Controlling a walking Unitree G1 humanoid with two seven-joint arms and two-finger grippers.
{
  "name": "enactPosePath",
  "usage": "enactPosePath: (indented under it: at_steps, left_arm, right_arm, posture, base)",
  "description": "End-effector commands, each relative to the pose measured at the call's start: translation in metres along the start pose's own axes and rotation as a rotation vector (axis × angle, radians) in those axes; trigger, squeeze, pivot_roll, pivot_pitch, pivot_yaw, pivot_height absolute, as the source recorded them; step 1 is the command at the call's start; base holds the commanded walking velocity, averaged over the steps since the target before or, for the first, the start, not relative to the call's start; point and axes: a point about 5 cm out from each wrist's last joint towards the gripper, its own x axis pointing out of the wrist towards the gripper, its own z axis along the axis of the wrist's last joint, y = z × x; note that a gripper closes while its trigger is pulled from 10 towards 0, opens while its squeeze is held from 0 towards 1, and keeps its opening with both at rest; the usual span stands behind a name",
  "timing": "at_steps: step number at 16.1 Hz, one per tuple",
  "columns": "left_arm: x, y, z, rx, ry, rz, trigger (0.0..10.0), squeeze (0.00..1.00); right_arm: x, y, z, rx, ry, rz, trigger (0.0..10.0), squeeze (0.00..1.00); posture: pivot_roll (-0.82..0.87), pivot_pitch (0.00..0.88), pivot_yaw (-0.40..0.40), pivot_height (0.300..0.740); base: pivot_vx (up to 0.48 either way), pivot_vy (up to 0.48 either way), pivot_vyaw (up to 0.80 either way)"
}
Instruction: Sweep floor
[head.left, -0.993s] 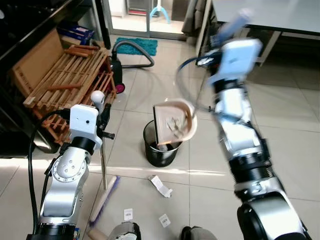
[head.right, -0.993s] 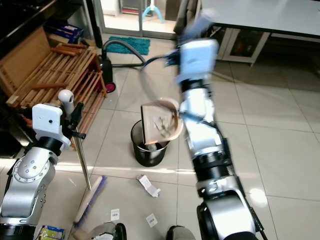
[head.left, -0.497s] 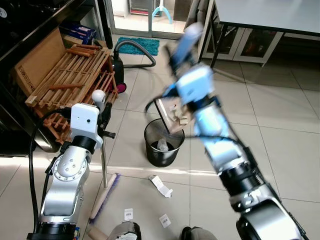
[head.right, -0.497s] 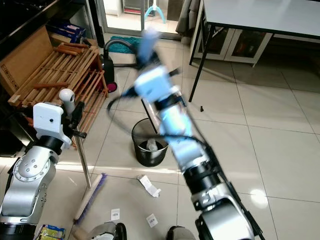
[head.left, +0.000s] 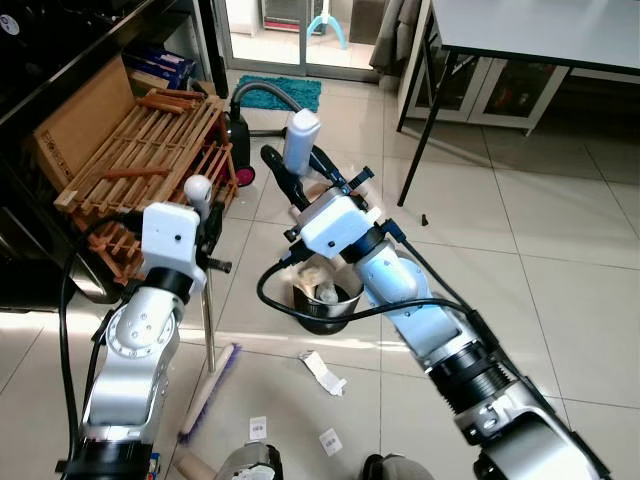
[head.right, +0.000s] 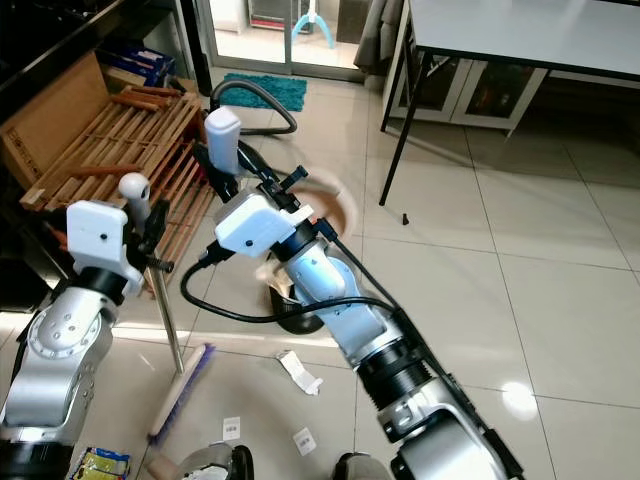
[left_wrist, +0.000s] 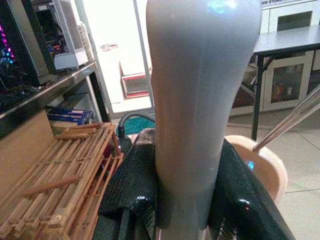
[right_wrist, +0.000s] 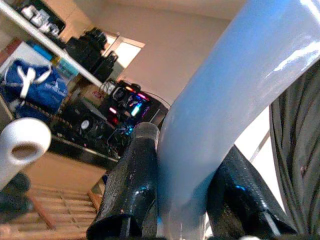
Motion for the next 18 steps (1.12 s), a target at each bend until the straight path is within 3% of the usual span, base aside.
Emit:
enactPosePath:
  at_steps: [1, 3, 4, 5, 6, 7, 8, 11, 12, 15, 18]
  left_arm:
    - [0.003, -0.003, 0.004, 0.021, -0.022, -0.025, 10.0, 0.0]
    - [0.007, -0.004, 0.005, 0.022, -0.02, -0.029, 10.0, 0.0]
    - [0.008, -0.006, 0.004, 0.011, -0.021, -0.037, 10.0, 0.0]
    - [0.008, -0.006, 0.004, 0.01, -0.021, -0.039, 10.0, 0.0]
    - [0.01, -0.008, 0.003, 0.002, -0.021, -0.044, 10.0, 0.0]
    - [0.013, -0.011, 0.0, -0.01, -0.009, -0.047, 10.0, 0.0]
    - [0.013, -0.013, -0.004, -0.012, 0.006, -0.051, 10.0, 0.0]
    - [0.017, -0.015, -0.004, -0.01, 0.0, -0.058, 10.0, 0.0]
    - [0.018, -0.014, -0.004, -0.006, -0.005, -0.055, 10.0, 0.0]
    - [0.023, -0.009, -0.007, 0.028, 0.002, -0.006, 10.0, 0.0]
    - [0.022, -0.009, -0.009, 0.001, 0.011, 0.012, 10.0, 0.0]
  right_arm:
    - [0.007, -0.007, 0.007, -0.079, -0.042, 0.003, 10.0, 0.0]
    - [0.008, -0.052, 0.008, -0.159, -0.026, -0.195, 10.0, 0.0]
    - [0.003, -0.091, 0.007, -0.191, 0.009, -0.369, 10.0, 0.0]
    - [0.0, -0.102, 0.007, -0.203, 0.021, -0.414, 10.0, 0.0]
    - [-0.015, -0.136, 0.001, -0.245, 0.105, -0.538, 10.0, 0.0]
    - [-0.044, -0.169, -0.015, -0.255, 0.271, -0.646, 10.0, 0.0]
    - [-0.066, -0.183, -0.024, -0.235, 0.366, -0.707, 10.0, 0.0]
    - [-0.109, -0.196, -0.032, -0.257, 0.499, -0.841, 10.0, 0.0]
    - [-0.116, -0.196, -0.035, -0.268, 0.54, -0.845, 10.0, 0.0]
    - [-0.144, -0.178, -0.057, -0.112, 0.658, -0.921, 10.0, 0.0]
    - [-0.143, -0.157, -0.062, 0.094, 0.637, -0.957, 10.0, 0.0]
  posture:
    - [0.04, 0.087, 0.015, 0.74]
    - [0.04, 0.077, 0.029, 0.74]
    - [0.02, 0.069, 0.036, 0.74]
    - [0.02, 0.067, 0.036, 0.74]
    - [0.01, 0.059, 0.036, 0.74]
    - [0.0, 0.057, 0.038, 0.74]
    - [-0.01, 0.055, 0.04, 0.74]
    - [-0.02, 0.054, 0.04, 0.74]
    - [-0.02, 0.051, 0.039, 0.74]
    - [-0.02, 0.039, 0.034, 0.74]
    - [-0.01, 0.047, 0.03, 0.74]
  base:
    - [0.0, 0.0, 0.0]
    - [0.0, 0.0, 0.0]
    - [0.0, 0.0, 0.0]
    - [0.0, 0.0, 0.0]
    - [0.0, 0.0, 0.0]
    - [0.0, 0.0, 0.0]
    - [0.0, 0.0, 0.0]
    - [0.0, 0.0, 0.0]
    - [0.0, 0.0, 0.0]
    - [0.0, 0.0, 0.0]
    - [0.0, 0.0, 0.0]
